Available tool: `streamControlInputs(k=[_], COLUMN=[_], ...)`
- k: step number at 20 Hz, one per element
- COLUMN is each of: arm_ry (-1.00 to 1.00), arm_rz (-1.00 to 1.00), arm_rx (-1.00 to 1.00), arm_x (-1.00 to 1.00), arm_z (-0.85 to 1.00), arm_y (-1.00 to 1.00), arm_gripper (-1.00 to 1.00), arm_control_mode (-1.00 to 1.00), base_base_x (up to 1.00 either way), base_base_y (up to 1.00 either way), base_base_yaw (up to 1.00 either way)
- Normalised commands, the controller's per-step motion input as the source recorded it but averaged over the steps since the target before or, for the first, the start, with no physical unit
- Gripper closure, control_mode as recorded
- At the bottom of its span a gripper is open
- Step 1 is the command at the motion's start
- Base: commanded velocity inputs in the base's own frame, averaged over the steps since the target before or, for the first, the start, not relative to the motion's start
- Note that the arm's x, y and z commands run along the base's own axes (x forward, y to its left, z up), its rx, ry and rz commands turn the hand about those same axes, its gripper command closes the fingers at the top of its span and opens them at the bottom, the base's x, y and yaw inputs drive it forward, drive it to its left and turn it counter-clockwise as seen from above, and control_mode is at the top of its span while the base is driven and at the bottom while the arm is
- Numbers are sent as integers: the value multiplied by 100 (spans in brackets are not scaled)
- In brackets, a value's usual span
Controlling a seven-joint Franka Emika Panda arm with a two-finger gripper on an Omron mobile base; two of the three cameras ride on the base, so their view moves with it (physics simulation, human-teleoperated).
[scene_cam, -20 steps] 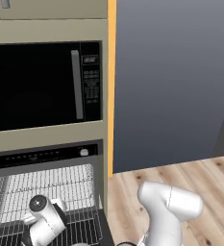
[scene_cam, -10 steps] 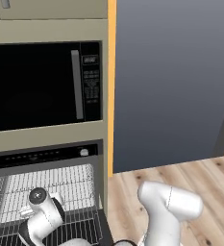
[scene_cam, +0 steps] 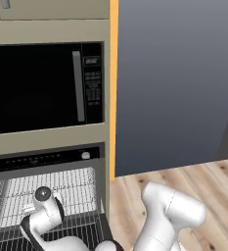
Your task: Take the fish from the oven and place it on the plate on the counter.
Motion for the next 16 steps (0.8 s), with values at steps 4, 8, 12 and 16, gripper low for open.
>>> streamControlInputs(k=[4,8,12,16], arm_ry=[0,0,0,2], arm_rz=[5,9,4,0], arm_rx=[9,0,0,0], arm_x=[14,10,22,51], arm_z=[-28,-39,-19,-14], arm_y=[17,22,24,28], arm_gripper=[-100,-100,-100,-100], arm_control_mode=[-100,-100,-100,-100], base_base_x=[0,0,0,0], base_base_y=[0,0,0,0], base_base_yaw=[0,0,0,0])
